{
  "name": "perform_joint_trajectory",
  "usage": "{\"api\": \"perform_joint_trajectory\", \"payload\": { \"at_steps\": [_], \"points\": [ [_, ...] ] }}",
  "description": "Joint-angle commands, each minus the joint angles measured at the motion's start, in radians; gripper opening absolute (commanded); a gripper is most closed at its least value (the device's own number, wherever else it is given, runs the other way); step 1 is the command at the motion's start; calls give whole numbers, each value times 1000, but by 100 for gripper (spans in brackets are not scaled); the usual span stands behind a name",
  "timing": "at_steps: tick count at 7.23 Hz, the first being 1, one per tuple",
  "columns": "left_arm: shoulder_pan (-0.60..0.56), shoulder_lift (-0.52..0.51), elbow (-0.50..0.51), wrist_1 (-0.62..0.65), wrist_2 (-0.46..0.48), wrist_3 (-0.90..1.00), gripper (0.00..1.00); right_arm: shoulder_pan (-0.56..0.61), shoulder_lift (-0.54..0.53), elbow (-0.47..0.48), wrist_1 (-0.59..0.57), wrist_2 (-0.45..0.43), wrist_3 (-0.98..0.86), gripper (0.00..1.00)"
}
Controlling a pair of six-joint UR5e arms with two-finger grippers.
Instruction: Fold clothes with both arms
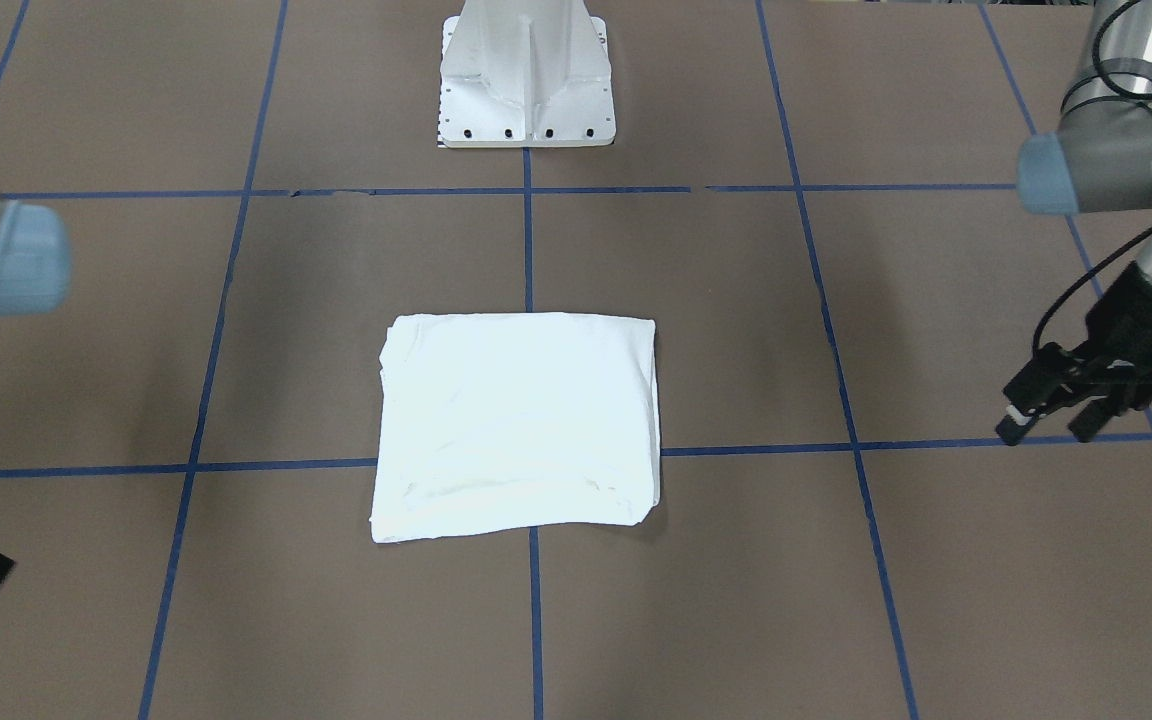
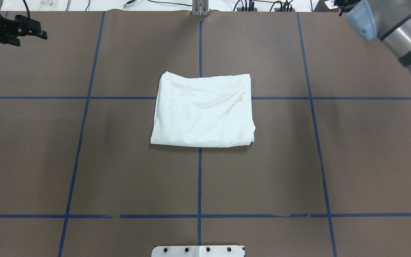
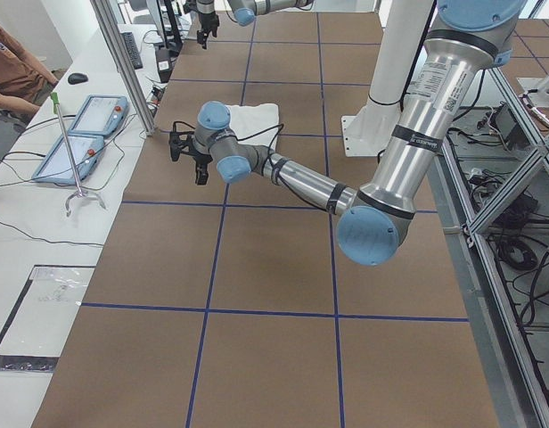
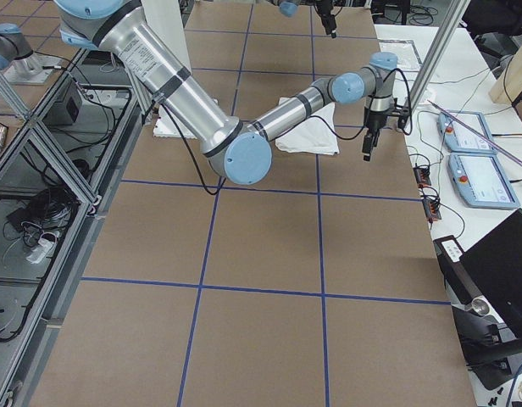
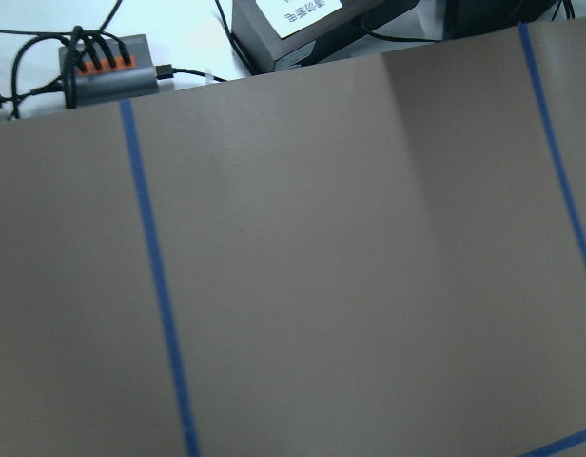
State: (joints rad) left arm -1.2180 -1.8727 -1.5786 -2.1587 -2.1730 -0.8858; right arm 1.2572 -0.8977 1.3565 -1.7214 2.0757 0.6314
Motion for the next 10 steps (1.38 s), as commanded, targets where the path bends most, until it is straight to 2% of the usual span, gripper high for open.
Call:
{"api": "perform_joint_trajectory", "payload": {
  "at_steps": [1, 2, 3, 4, 5, 6, 7, 8, 9, 10],
  "points": [
    [-175, 50, 9, 174, -10, 529, 100, 186, -163, 47, -12, 104, -449, 100],
    [-226, 81, 17, 250, -10, 780, 100, 233, -235, 74, -13, 115, -535, 100],
    [-286, 125, 25, 255, -11, 879, 100, 244, -345, 164, -3, 115, -538, 100],
    [-290, 151, 25, 237, -13, 884, 100, 245, -415, 258, 0, 106, -521, 100],
    [-287, 147, 43, 228, -7, 877, 100, 243, -426, 323, -1, 107, -515, 100],
    [-285, 150, 80, 188, 2, 877, 100, 243, -463, 348, 0, 103, -530, 100],
    [-285, 205, 103, 166, 12, 878, 100, 243, -502, 358, 0, 101, -530, 100],
    [-287, 214, 132, 93, 9, 874, 100, 243, -550, 369, 2, 106, -515, 100],
    [-294, 217, 132, 95, 6, 871, 100, 243, -555, 372, 3, 119, -509, 100],
    [-295, 221, 129, 117, 4, 872, 100, 245, -579, 375, -4, 204, -510, 100]
  ]
}}
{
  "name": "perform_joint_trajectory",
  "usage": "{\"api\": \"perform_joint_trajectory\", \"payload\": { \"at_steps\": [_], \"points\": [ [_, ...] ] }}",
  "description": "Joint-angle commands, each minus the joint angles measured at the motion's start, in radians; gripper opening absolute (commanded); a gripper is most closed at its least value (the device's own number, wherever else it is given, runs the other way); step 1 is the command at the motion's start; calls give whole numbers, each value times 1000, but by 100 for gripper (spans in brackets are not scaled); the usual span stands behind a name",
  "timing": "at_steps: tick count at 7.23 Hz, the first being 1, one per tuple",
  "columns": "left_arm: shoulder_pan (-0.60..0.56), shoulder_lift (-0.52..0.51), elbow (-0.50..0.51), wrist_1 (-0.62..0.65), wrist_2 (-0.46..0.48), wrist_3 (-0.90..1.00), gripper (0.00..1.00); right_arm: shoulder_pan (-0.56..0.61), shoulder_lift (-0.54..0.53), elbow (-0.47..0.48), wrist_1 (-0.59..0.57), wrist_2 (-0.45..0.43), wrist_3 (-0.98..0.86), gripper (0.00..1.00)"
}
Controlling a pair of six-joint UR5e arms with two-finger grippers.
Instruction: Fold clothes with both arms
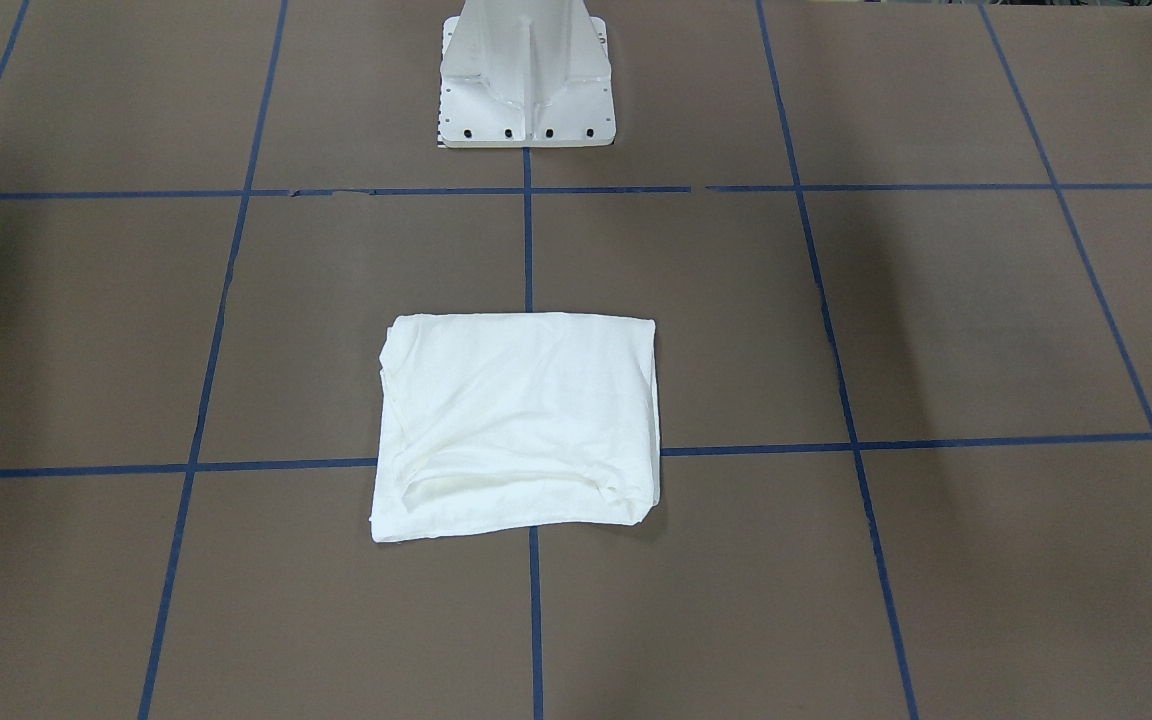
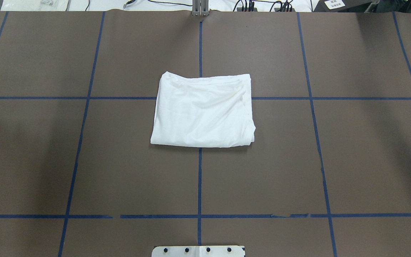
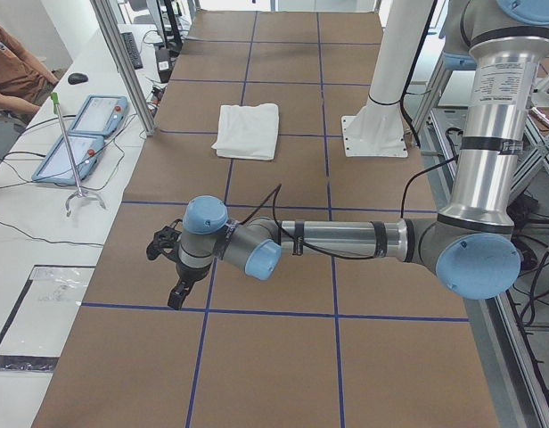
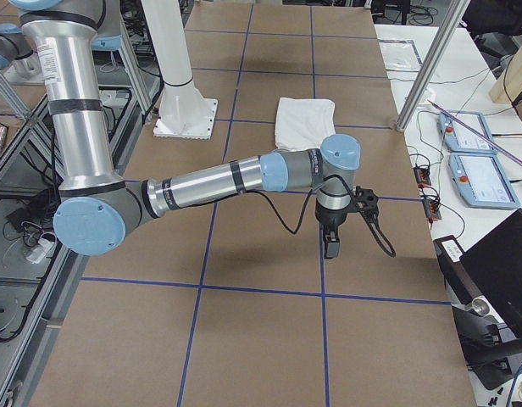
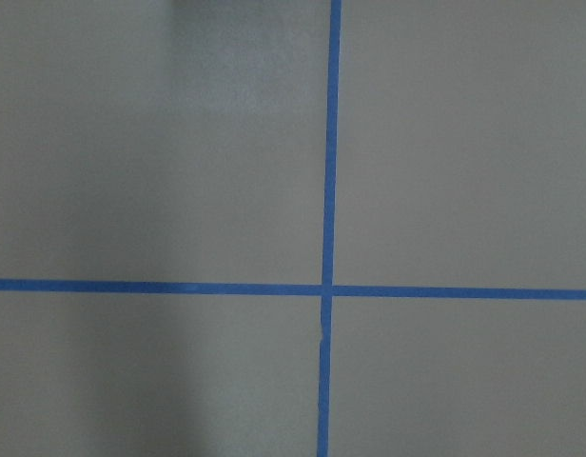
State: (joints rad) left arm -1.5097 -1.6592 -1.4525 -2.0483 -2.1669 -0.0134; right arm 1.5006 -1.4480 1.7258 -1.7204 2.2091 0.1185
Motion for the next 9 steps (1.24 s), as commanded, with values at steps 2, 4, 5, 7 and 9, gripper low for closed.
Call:
{"api": "perform_joint_trajectory", "payload": {
  "at_steps": [2, 4, 5, 7, 9],
  "points": [
    [-3, -33, -23, 199, -13, 7, 100, 16, -63, -8, -8, 152, 3, 100],
    [-21, -31, -52, 281, -74, 12, 100, 23, -133, -5, 2, 201, 4, 100],
    [-33, -25, -51, 287, -83, 38, 100, 23, -158, -8, 4, 196, 0, 100],
    [-78, -25, -48, 350, -83, 157, 100, 23, -169, -8, 7, 173, -2, 100],
    [-87, -21, -52, 396, -86, 165, 100, 23, -189, -32, 109, 112, 0, 100]
  ]
}}
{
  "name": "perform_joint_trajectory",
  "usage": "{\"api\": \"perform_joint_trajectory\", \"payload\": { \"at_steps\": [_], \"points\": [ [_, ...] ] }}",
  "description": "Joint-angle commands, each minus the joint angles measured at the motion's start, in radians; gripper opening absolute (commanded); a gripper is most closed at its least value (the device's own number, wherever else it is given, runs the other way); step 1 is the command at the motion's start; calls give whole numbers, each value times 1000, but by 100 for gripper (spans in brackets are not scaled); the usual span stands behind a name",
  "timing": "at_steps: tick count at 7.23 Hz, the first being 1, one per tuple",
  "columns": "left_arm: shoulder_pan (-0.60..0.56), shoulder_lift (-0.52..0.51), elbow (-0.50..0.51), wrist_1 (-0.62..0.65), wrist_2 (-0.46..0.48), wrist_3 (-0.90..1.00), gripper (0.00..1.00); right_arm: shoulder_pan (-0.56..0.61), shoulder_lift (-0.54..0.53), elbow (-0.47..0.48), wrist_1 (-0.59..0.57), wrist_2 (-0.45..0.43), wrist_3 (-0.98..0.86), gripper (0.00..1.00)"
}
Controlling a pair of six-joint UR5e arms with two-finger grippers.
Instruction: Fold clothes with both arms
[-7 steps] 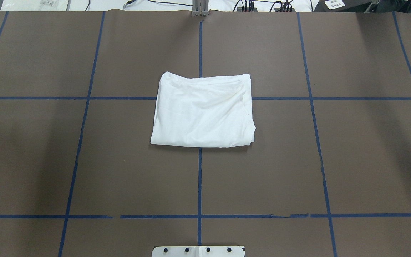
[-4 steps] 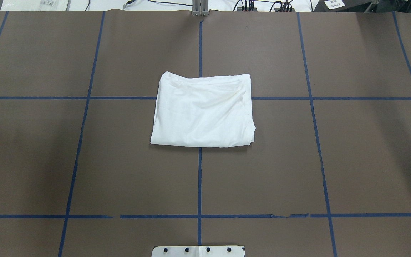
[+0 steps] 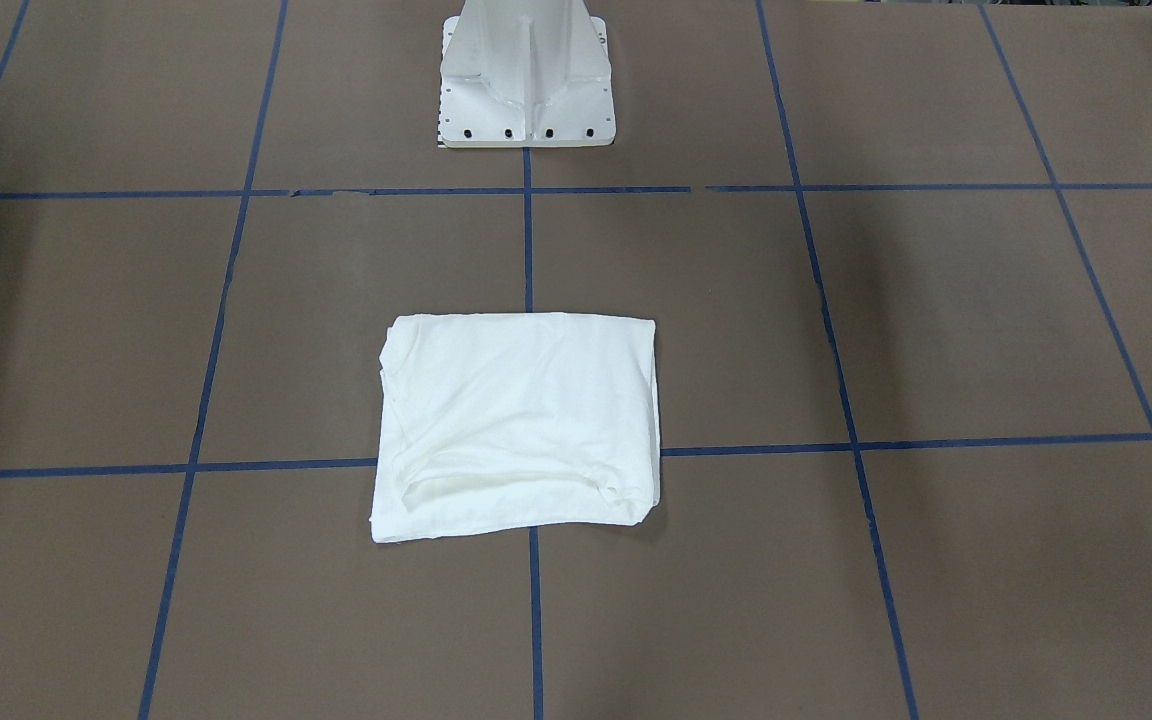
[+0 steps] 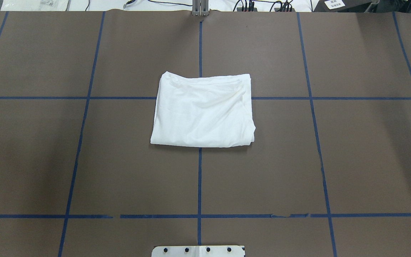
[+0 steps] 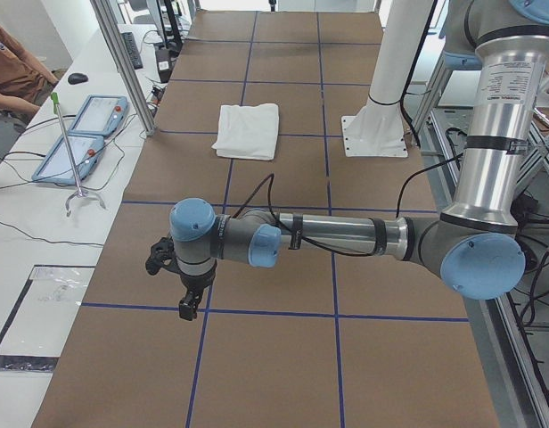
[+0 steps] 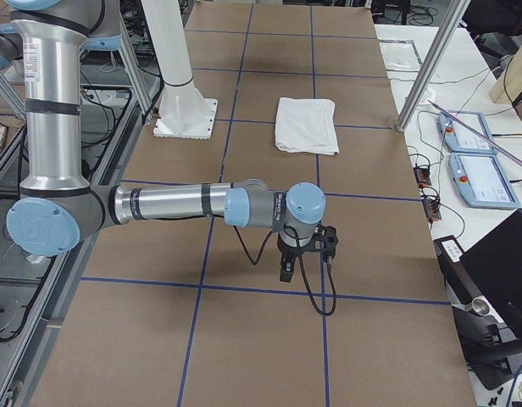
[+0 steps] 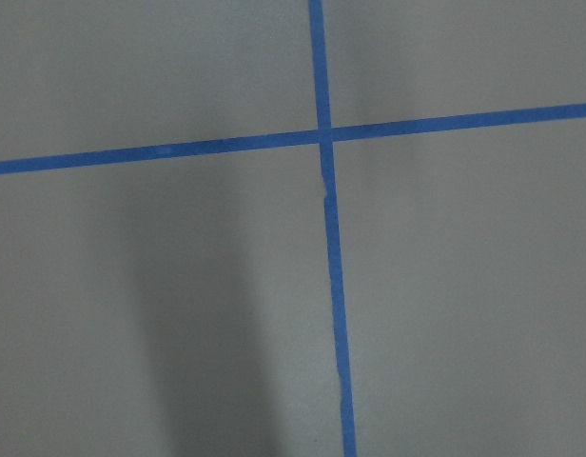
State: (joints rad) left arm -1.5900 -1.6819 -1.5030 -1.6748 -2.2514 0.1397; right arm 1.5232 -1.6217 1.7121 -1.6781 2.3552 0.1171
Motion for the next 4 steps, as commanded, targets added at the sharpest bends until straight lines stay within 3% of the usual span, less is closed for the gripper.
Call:
{"api": "perform_joint_trajectory", "payload": {
  "at_steps": [1, 4],
  "points": [
    [-5, 1, -5, 23, -2, 11, 100, 2, -17, -78, 113, -28, 3, 100],
    [-4, -2, -6, 23, -2, 3, 100, 20, -27, -167, 228, -10, 4, 100]
  ]
}}
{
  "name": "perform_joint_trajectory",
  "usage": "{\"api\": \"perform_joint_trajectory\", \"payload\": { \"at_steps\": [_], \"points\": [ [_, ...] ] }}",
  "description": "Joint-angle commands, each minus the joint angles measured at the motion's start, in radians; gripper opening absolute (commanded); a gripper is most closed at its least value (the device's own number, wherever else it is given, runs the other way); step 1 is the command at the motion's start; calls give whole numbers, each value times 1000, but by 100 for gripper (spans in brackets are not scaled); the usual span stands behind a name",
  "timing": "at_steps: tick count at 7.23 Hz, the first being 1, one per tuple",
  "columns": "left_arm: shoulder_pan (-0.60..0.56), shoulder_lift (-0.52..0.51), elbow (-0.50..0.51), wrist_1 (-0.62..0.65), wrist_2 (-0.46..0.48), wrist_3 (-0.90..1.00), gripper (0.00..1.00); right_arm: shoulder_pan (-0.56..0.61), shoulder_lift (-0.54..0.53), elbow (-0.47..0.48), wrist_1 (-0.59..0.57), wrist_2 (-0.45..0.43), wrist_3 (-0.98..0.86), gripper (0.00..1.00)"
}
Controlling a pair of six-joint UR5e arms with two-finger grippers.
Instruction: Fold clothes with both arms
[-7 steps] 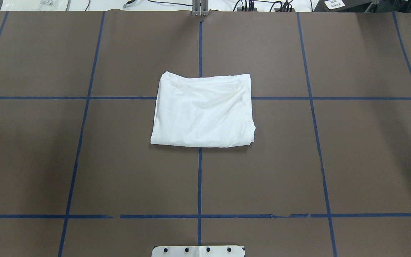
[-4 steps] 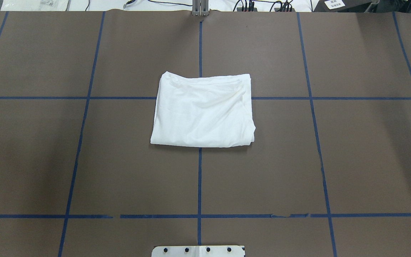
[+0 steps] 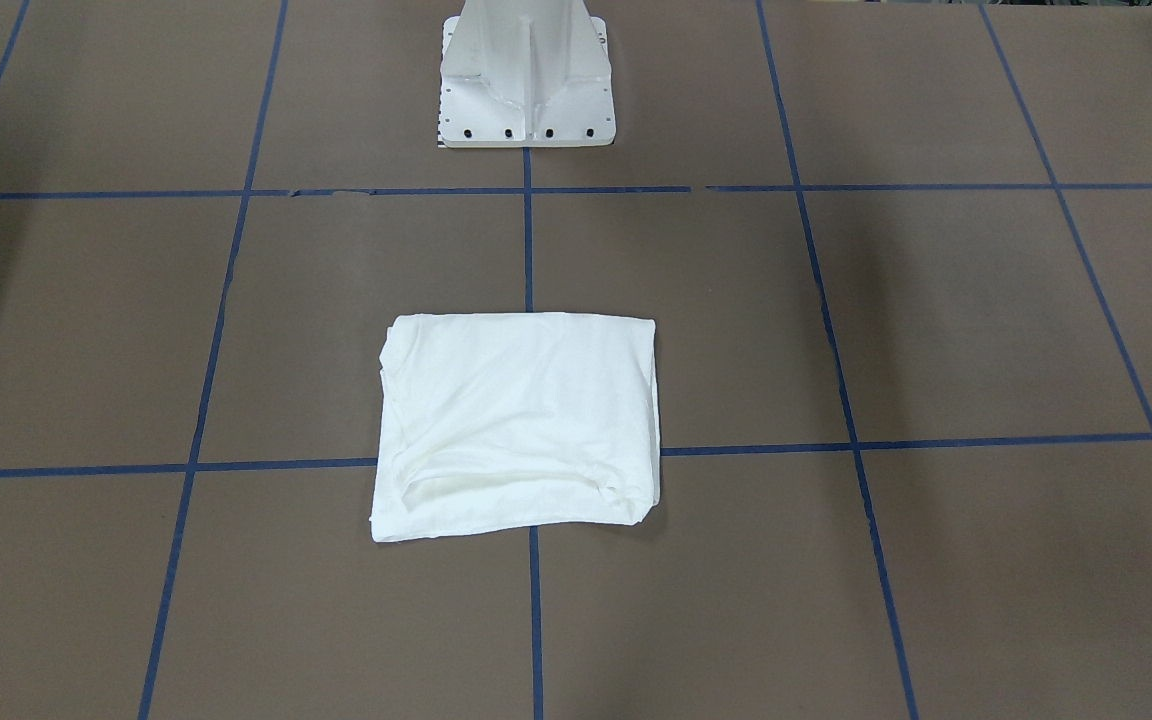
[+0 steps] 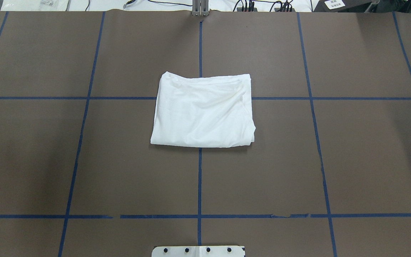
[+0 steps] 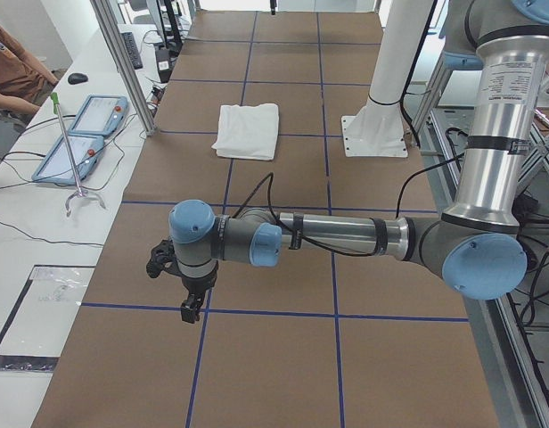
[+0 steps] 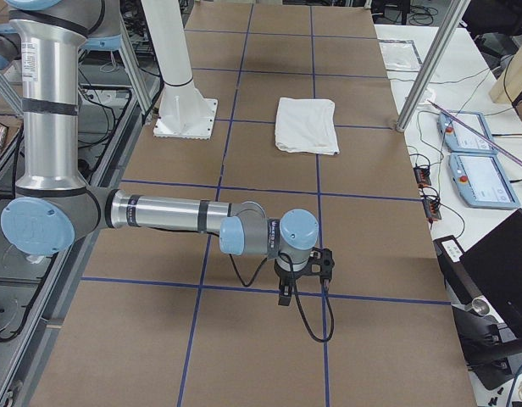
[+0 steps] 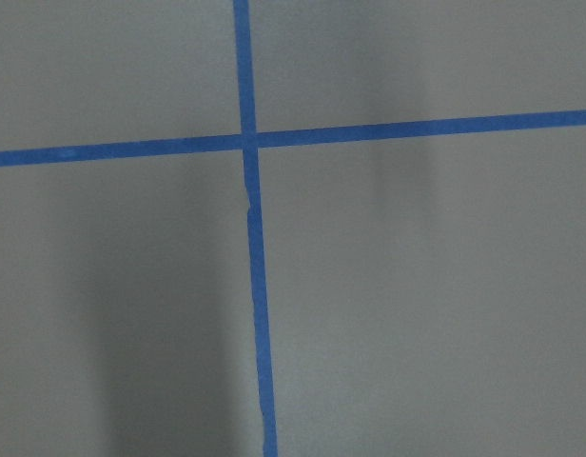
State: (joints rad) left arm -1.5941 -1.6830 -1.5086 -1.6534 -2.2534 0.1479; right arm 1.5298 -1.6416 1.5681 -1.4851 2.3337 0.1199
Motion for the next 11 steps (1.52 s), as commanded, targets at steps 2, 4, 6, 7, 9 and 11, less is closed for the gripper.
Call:
{"api": "perform_joint_trajectory", "payload": {
  "at_steps": [2, 4, 6, 7, 9, 11],
  "points": [
    [0, -1, -1, 1, -2, -7, 100, 39, -3, -14, 37, 52, 3, 100],
    [0, 0, 24, 1, -33, -69, 100, 39, -3, -14, 37, 53, 3, 100],
    [2, 15, 24, -11, -46, -162, 100, 39, 3, -13, 37, 55, 4, 100],
    [2, 17, 25, -13, -46, -160, 100, 39, 5, -13, 37, 55, 3, 100],
    [2, 17, 25, -13, -46, -159, 100, 39, 9, -11, 39, 53, 3, 100],
    [2, 16, 30, -14, -48, -157, 100, 39, 11, -11, 39, 53, 3, 100]
  ]
}}
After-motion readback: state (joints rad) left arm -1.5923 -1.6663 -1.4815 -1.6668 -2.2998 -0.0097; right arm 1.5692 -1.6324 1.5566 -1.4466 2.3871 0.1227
